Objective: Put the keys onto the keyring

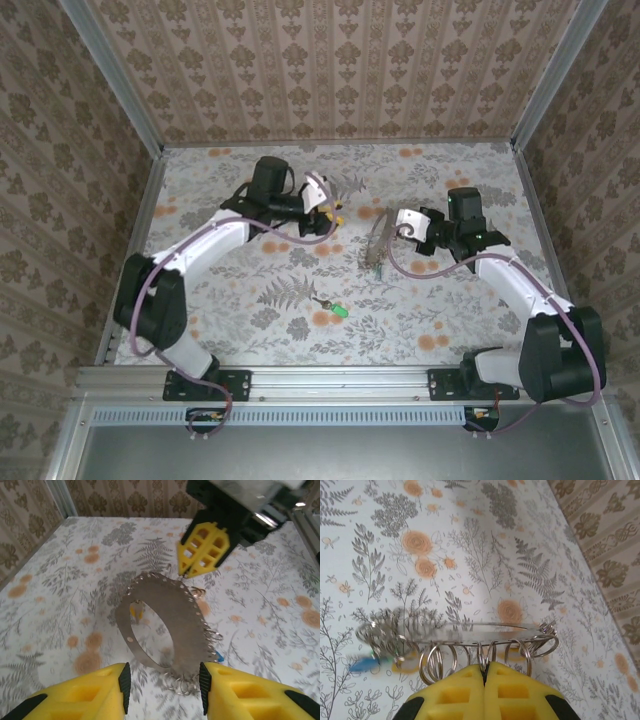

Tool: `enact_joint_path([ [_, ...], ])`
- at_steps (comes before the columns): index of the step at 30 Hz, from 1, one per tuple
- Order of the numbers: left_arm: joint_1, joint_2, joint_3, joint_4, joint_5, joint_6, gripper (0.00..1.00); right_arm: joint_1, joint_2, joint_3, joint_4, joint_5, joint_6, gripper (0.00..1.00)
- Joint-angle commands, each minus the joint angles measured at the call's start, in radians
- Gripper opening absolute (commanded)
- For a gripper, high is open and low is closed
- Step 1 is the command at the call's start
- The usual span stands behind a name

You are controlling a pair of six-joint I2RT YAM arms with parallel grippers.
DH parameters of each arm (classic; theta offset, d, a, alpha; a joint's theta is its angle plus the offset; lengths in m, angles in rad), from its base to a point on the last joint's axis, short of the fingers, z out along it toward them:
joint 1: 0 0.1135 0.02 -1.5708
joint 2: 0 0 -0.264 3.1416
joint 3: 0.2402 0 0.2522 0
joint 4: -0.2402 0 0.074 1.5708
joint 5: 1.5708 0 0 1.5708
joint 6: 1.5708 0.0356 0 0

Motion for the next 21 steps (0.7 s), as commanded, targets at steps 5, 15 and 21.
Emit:
enact_joint_path([
  [5, -0.053, 0.220, 0.172, 0.150, 0.088, -0.036, 0.45, -0.010, -0.045, 0.046, 0.034, -0.128, 0.076, 0.00],
  [15, -0.095, 0.249, 0.032, 0.505, 0.122, -0.409, 0.56, -0.013, -0.089, 0.007, 0.198, -0.210, 0.247, 0.00],
  [21, -0.115, 0.206, -0.056, 0.604, 0.141, -0.531, 0.63, -0.013, -0.089, -0.008, 0.231, -0.218, 0.271, 0.00],
])
